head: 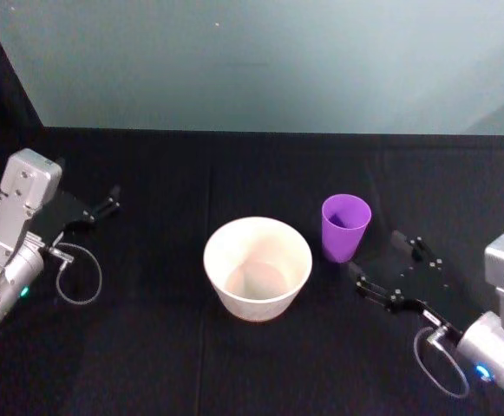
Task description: Pick up the cup and pour the mung beans from the cup into the bowl.
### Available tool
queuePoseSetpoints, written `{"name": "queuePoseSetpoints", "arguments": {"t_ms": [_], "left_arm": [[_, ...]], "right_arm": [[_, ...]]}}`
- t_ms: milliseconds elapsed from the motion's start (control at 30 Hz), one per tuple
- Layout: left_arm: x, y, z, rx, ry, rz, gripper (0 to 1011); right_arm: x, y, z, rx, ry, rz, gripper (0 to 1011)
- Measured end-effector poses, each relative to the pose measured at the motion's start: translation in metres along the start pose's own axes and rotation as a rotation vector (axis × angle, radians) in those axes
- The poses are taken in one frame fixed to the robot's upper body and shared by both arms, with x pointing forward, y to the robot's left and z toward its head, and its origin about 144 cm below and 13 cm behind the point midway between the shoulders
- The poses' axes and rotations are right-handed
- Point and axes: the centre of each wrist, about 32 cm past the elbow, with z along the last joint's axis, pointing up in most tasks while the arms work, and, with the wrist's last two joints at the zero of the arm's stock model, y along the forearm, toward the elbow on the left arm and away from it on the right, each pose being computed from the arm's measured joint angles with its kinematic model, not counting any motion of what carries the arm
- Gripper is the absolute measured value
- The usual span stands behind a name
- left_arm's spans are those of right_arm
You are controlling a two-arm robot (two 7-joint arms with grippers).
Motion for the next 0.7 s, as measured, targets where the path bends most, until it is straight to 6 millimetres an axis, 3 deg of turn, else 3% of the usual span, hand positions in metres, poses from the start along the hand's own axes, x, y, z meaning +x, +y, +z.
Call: {"name": "queuePoseSetpoints", "arguments": {"t_ms": [333,700], "left_arm": [[0.0,0.0,0.0,0.0,0.0,0.0,1000],[0.0,0.0,0.0,0.0,0.0,0.0,1000]], "right_arm": [[-0.009,0.035,0.004,0.014,-0.012,-0.038,1010],[-0.012,0.056,0.004,-0.004,0.019,-0.068,1010]]}}
